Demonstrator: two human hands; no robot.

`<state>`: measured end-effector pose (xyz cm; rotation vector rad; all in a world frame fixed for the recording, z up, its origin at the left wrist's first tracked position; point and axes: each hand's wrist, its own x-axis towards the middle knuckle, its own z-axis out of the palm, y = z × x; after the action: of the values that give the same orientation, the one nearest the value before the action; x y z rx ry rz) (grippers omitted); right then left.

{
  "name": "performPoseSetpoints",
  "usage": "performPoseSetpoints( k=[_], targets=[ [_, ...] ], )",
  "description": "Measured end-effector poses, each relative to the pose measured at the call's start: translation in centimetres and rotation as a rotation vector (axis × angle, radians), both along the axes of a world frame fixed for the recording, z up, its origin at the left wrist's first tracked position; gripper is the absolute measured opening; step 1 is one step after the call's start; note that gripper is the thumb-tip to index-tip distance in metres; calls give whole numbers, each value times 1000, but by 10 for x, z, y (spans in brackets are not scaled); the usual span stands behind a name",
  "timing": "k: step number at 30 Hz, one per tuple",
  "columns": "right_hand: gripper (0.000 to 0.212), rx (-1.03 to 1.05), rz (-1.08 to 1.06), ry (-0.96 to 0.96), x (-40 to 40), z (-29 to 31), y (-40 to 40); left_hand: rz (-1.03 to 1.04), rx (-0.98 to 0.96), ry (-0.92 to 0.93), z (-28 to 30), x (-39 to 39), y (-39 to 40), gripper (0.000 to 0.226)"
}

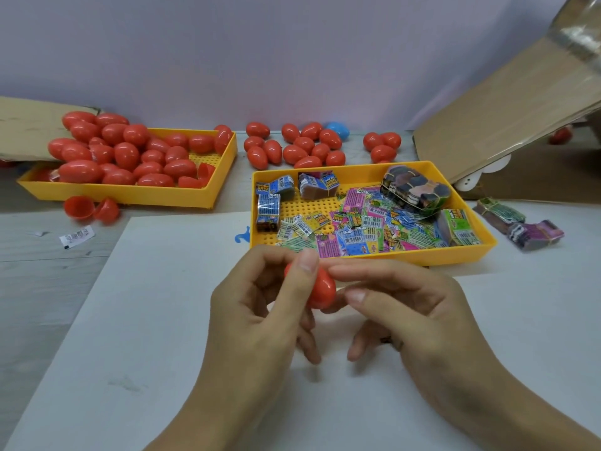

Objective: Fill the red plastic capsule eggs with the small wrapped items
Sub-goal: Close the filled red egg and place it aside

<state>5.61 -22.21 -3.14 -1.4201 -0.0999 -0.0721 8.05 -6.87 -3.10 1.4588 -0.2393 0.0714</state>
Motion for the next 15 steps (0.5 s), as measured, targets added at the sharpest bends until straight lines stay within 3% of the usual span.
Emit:
performPoseSetpoints(
  k=[3, 9, 13, 15],
  targets=[
    [21, 52, -44, 88, 2, 1, -1, 18, -1, -101, -2, -1, -1, 16],
    [40, 23, -55, 135, 3, 4, 2, -116, -50, -233, -7, 0, 1, 36],
    [21, 57, -78, 101, 1, 5, 1, -158, -64, -267, -10, 1, 1, 42],
    [22, 70, -91, 70, -2, 4, 2, -154, -33, -272, -12, 1, 0, 46]
  ],
)
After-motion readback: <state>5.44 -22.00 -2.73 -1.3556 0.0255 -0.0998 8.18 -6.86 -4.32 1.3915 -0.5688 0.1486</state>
